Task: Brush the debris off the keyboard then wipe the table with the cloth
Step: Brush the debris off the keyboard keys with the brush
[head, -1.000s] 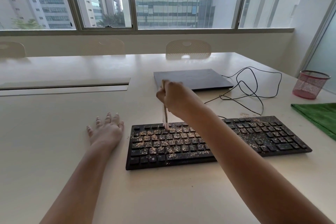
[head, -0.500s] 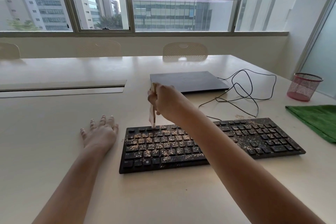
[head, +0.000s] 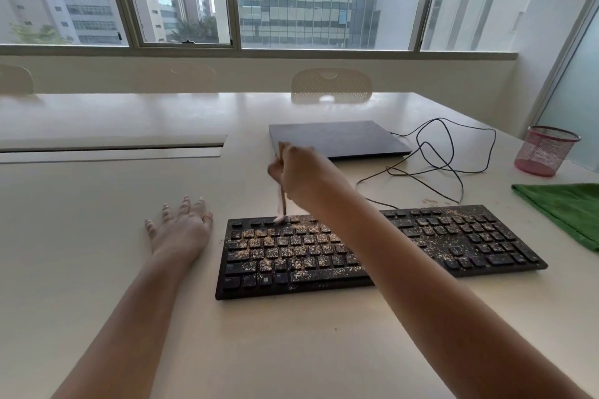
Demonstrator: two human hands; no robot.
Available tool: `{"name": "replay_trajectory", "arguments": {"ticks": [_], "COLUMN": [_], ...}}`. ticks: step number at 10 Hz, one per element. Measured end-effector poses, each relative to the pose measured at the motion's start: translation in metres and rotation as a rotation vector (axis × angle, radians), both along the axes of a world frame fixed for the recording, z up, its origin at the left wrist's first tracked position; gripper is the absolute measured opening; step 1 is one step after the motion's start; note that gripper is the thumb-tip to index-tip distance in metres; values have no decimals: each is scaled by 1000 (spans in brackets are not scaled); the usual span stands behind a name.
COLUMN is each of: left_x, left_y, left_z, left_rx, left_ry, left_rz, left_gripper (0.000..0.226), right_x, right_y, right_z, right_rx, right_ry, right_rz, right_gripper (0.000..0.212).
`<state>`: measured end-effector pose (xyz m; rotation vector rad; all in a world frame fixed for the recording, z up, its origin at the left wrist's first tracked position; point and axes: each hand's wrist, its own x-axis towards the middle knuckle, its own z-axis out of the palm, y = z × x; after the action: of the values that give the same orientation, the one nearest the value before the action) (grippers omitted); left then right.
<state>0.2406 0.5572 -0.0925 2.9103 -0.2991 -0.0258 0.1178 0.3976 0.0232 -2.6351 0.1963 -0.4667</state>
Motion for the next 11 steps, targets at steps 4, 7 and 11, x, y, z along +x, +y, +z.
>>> {"name": "replay_trajectory", "arguments": {"ticks": [4,7,11], "left_x": [-2,0,0], "left_y": [0,-1,0], "left_z": [-2,-3,-3], "left_rx": [4,5,-2], "left_ry": [5,-5,-7], "left_rz": [1,9,0], "left_gripper": [52,52,52], "right_x": [0,-16,-47], "right_y": [-45,-27,-38], "right_z": [14,-3,-67], "right_rx": [379,310,262], "right_ry": [179,-188,-425], "right_rz": [-104,95,-17], "right_gripper": [24,14,13]}}
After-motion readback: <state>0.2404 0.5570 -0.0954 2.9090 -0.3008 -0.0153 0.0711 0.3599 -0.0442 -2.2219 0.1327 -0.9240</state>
